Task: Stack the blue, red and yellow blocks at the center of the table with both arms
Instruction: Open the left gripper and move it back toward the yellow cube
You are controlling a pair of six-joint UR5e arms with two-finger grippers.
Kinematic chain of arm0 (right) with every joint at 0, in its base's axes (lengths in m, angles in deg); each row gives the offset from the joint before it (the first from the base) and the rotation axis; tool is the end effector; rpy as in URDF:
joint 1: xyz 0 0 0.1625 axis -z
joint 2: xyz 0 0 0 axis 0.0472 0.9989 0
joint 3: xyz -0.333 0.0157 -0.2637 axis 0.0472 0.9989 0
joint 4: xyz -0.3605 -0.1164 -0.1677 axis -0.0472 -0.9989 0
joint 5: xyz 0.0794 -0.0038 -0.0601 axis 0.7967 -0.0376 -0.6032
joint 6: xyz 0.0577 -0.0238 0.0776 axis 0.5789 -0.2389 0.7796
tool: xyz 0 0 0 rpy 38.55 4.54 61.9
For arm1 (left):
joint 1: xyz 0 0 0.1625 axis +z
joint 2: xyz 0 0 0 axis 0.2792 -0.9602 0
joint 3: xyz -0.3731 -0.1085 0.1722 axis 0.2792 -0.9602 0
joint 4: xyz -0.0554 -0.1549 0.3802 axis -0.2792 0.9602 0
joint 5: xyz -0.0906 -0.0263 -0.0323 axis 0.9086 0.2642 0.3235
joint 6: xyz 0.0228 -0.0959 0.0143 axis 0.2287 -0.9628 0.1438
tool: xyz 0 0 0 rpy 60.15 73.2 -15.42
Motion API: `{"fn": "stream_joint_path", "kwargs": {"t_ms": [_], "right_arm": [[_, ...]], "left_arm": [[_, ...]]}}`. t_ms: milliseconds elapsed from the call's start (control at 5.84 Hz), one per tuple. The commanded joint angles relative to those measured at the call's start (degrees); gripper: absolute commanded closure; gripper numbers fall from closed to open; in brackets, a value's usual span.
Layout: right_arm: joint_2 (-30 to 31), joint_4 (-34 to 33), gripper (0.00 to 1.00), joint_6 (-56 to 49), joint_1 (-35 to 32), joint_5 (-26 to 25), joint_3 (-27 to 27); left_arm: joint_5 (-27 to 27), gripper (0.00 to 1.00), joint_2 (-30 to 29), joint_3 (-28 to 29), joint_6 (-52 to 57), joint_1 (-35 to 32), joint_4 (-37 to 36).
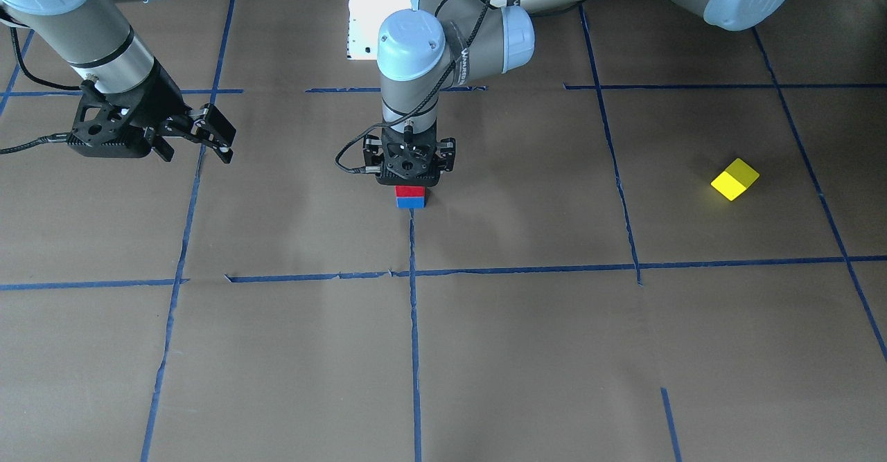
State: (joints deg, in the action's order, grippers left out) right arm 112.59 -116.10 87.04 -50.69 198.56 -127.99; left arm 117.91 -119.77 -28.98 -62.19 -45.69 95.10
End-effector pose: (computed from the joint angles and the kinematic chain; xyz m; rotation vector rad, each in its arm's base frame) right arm -0.3029 -0.4594 0.3121 0.0220 -0.8815 0.1635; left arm 0.6114 -0.4611 0.1354 0.0622 0.8367 0.0316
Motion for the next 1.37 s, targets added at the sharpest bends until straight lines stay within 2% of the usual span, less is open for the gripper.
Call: {"fn": "stream_joint_path", "kwargs": {"t_ms": [0, 171, 342, 513, 684, 856, 1027, 1198], "right_arm": [[-0.1, 0.0, 0.00, 0.0, 0.0, 0.0, 0.0], [-0.2, 0.0, 0.00, 0.0, 0.0, 0.1, -0.1], [-0.2, 0.0, 0.00, 0.0, -0.1, 0.1, -0.1], [-0.2, 0.0, 0.00, 0.0, -0.1, 0.1, -0.4], [-0.2, 0.0, 0.00, 0.0, -0.3, 0.1, -0.6], [0.0, -0.1, 0.00, -0.1, -0.2, -0.5, -0.1], [-0.2, 0.0, 0.00, -0.1, -0.2, -0.5, -0.2], [-0.2, 0.0, 0.00, -0.1, -0.2, -0.8, -0.3]], "left_arm": [[-0.1, 0.00, 0.1, -2.8, -0.1, -0.1, -0.6], [-0.1, 0.00, 2.1, -8.5, 0.0, -0.8, -1.0], [0.2, 0.00, 9.0, -17.5, 0.8, -3.5, -1.0], [0.5, 0.00, 13.6, -21.9, 3.8, -6.1, -0.4], [0.6, 0.00, 18.6, -25.1, 13.0, -9.1, 0.1], [2.9, 0.00, 25.3, -27.1, 24.9, -13.2, 0.4], [8.9, 0.00, 31.8, -27.1, 39.8, -19.2, 0.6], [12.5, 0.00, 37.7, -27.1, 53.1, -24.0, 0.7]]}}
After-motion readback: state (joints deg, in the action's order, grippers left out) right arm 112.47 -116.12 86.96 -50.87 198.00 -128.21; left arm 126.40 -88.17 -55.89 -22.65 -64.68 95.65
